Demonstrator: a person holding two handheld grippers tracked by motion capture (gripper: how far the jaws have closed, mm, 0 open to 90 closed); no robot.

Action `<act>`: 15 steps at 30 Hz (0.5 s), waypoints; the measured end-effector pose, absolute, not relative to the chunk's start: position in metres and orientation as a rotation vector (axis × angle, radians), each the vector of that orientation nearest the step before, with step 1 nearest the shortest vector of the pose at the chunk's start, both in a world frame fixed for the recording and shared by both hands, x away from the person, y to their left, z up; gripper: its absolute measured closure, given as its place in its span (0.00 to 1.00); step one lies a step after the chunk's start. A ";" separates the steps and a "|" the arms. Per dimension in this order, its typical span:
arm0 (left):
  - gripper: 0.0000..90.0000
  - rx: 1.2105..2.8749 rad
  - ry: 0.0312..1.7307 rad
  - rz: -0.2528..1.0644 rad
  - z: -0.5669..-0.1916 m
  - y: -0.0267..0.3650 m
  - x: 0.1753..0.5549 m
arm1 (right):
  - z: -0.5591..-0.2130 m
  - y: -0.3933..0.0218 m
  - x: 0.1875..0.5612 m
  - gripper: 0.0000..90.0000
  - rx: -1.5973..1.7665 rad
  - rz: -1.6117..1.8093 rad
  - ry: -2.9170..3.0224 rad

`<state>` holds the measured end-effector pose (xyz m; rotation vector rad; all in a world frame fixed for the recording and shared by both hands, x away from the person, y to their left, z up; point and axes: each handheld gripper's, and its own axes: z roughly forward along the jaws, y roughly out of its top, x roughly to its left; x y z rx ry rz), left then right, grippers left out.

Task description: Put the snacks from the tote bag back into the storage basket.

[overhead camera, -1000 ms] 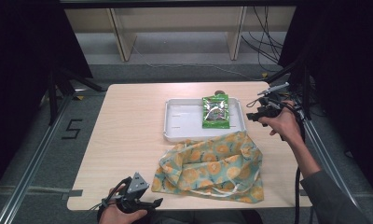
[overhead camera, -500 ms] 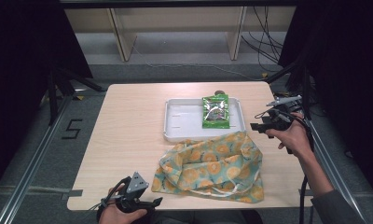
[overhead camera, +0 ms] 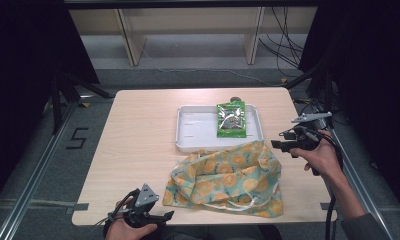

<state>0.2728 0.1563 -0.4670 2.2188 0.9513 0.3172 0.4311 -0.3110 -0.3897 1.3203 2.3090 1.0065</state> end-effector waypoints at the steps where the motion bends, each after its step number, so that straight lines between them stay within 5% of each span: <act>1: 0.31 2.221 0.949 0.317 -0.467 0.157 0.273 | -0.390 -0.311 0.431 0.42 1.320 1.006 2.309; 15: 0.31 2.214 0.966 0.322 -0.468 0.156 0.273 | -0.395 -0.317 0.399 0.38 1.299 1.090 2.334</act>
